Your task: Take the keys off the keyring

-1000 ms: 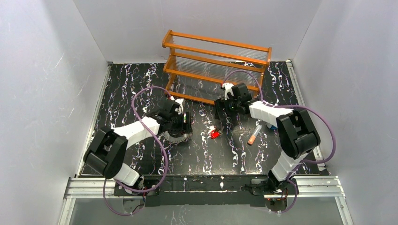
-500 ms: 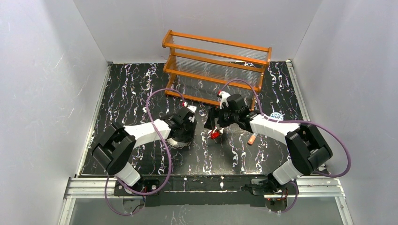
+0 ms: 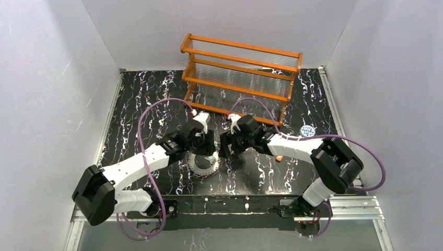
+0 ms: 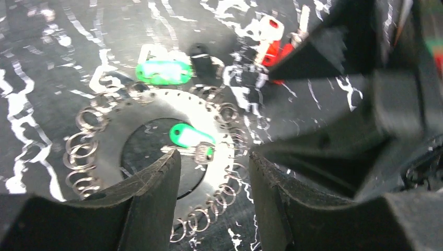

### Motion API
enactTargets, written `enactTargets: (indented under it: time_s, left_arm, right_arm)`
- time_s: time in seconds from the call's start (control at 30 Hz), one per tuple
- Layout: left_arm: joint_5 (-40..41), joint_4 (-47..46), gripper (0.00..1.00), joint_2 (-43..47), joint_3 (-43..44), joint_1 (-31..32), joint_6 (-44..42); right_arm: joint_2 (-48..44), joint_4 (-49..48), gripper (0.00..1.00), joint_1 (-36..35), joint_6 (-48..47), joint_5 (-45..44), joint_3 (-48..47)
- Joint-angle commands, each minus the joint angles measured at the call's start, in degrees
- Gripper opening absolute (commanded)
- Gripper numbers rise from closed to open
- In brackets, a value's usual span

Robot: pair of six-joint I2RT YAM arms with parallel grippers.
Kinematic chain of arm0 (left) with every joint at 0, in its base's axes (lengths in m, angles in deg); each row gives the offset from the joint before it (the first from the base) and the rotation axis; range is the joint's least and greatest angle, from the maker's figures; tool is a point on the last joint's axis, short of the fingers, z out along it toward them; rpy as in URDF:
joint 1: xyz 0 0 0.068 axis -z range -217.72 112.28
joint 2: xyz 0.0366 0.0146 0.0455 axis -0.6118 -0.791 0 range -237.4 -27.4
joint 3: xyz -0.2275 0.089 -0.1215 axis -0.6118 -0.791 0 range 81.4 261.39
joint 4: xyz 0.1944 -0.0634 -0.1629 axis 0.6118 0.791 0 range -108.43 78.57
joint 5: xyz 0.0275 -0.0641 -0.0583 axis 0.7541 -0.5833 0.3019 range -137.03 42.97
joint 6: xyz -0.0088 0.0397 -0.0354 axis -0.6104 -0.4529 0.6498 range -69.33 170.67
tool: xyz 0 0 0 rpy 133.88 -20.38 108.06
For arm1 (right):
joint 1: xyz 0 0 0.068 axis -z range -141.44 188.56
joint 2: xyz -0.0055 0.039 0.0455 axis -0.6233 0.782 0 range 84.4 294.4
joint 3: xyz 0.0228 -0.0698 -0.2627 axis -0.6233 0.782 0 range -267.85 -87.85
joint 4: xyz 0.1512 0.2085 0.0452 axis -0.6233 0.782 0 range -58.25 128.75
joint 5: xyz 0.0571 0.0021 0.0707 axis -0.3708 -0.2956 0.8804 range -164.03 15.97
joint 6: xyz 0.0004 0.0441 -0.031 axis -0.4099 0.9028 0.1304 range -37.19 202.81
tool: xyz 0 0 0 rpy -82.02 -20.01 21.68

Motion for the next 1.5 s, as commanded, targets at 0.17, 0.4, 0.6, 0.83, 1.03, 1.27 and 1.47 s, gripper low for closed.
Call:
enactTargets:
  time_s: [0.17, 0.4, 0.6, 0.83, 1.03, 1.27, 1.47]
  left_arm:
    - [4.43, 4.14, 0.45, 6.75, -7.87, -12.20, 10.98]
    - [9.70, 6.08, 0.40, 8.46, -9.47, -12.78, 10.78]
    - [8.33, 3.61, 0.34, 7.05, -10.99, -12.71, 10.76]
    - [5.24, -0.14, 0.32, 4.62, -13.39, -12.69, 12.73]
    - [4.08, -2.45, 0.31, 3.56, -15.38, -12.73, 14.23]
    - [6.10, -1.72, 0.33, 6.10, -15.47, -12.76, 14.77]
    - [6.13, -1.69, 0.34, 6.96, -15.25, -12.76, 14.90]
  right_arm:
    - [3.75, 10.02, 0.72, -9.66, -8.71, -9.76, -8.81]
    - [12.21, 16.80, 0.66, -13.81, -13.82, -11.70, -18.20]
    - [17.86, 19.45, 0.63, -15.17, -15.70, -15.71, -23.69]
    - [21.98, 23.75, 0.56, -18.79, -17.63, -22.51, -27.05]
    - [24.17, 24.77, 0.48, -20.33, -18.05, -30.48, -26.17]
    - [20.76, 21.66, 0.28, -20.36, -18.73, -29.67, -24.34]
    - [17.51, 18.64, 0.08, -19.57, -18.14, -25.88, -22.62]
